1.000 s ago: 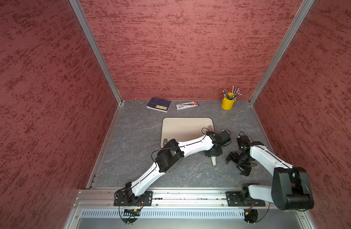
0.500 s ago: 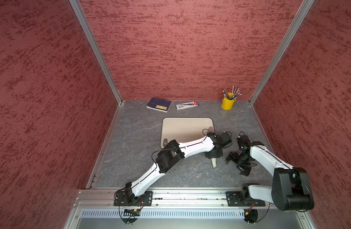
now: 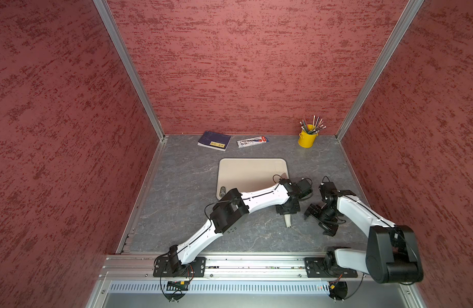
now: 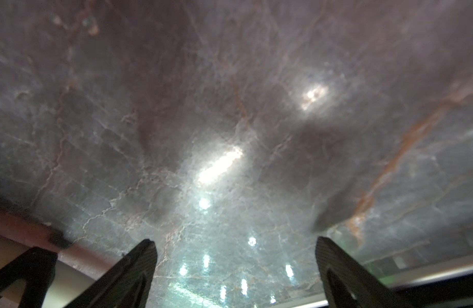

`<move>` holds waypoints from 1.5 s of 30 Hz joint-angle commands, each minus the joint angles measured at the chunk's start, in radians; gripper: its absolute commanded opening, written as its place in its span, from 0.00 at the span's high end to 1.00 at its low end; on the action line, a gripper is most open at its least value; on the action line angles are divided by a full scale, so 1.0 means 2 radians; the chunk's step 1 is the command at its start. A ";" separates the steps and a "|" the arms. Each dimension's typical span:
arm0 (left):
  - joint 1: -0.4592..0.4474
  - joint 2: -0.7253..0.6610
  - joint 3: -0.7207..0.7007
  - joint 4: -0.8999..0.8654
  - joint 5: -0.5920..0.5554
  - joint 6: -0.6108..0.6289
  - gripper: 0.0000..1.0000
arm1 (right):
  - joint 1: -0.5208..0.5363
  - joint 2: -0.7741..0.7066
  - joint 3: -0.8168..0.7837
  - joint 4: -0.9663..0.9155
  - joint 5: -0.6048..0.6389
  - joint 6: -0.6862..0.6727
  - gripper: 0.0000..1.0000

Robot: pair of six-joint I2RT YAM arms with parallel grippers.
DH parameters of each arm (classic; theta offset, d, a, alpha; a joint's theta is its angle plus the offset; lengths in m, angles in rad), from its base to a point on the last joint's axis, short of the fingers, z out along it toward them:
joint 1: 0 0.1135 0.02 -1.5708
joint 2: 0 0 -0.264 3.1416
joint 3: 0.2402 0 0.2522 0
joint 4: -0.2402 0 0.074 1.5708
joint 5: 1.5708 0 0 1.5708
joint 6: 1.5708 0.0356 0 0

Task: Align the knife with the edge of the cutting board
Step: Place the knife at the edge of the cutting board.

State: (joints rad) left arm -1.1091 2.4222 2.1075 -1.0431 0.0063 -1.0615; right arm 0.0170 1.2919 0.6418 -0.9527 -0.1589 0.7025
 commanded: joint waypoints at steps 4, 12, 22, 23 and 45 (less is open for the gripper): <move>0.000 -0.001 0.005 0.002 0.005 0.008 1.00 | 0.002 -0.002 -0.007 0.006 -0.003 -0.004 0.02; 0.000 0.001 0.006 0.008 0.008 0.009 1.00 | 0.002 0.001 -0.006 0.007 -0.006 -0.004 0.02; -0.001 0.005 0.006 0.007 0.011 0.014 1.00 | 0.002 0.002 -0.007 0.008 -0.006 -0.003 0.02; 0.000 0.005 0.007 0.007 0.009 0.015 1.00 | 0.002 0.002 -0.006 0.009 -0.006 -0.003 0.02; 0.001 0.012 0.011 0.002 0.010 0.025 1.00 | 0.002 0.016 -0.005 0.016 -0.010 -0.007 0.02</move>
State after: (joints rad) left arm -1.1091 2.4222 2.1075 -1.0359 0.0219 -1.0306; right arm 0.0170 1.3220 0.6418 -0.9321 -0.1753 0.6987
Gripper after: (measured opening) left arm 0.316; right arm 0.982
